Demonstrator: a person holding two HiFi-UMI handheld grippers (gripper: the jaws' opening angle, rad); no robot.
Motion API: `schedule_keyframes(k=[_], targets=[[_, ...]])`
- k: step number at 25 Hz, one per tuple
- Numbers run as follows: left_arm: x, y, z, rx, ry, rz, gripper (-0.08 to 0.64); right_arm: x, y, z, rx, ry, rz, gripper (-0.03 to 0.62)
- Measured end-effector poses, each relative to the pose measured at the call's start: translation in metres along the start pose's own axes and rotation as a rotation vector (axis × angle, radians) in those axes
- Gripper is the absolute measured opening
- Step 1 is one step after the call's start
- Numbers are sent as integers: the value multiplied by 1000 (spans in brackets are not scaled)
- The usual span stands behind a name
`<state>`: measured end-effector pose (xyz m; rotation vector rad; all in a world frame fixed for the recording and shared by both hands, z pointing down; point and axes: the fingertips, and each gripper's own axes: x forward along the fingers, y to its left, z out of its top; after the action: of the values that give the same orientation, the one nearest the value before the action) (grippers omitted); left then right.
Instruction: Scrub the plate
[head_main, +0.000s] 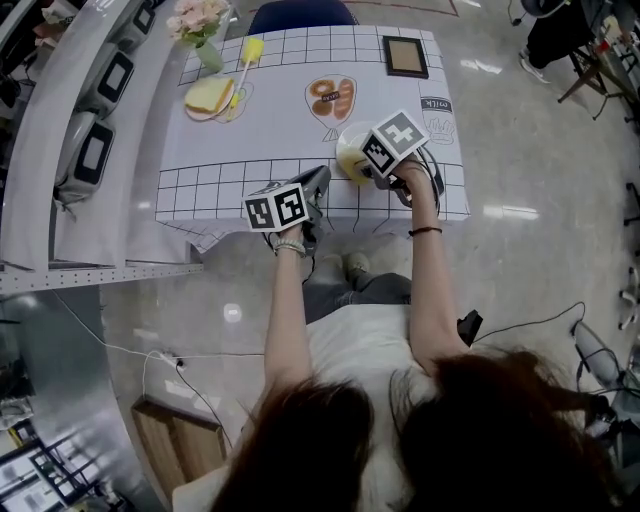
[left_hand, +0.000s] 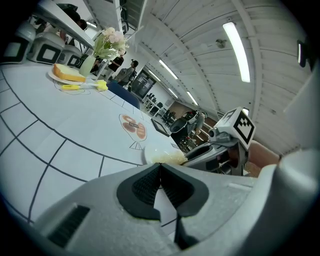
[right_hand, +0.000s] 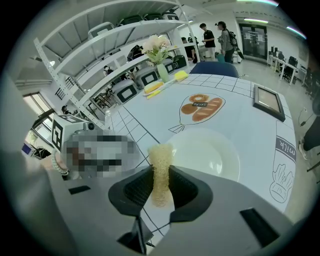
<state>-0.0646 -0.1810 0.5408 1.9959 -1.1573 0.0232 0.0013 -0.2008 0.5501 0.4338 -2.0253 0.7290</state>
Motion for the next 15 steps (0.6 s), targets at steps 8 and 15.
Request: schedule_keyframes(k=[8, 15], targets=[[-2, 4, 3, -9, -14, 13, 11, 4, -1, 8, -11, -6, -1, 78], [-3, 6, 9, -21, -32, 12, 11, 6, -4, 16, -19, -18, -13, 78]])
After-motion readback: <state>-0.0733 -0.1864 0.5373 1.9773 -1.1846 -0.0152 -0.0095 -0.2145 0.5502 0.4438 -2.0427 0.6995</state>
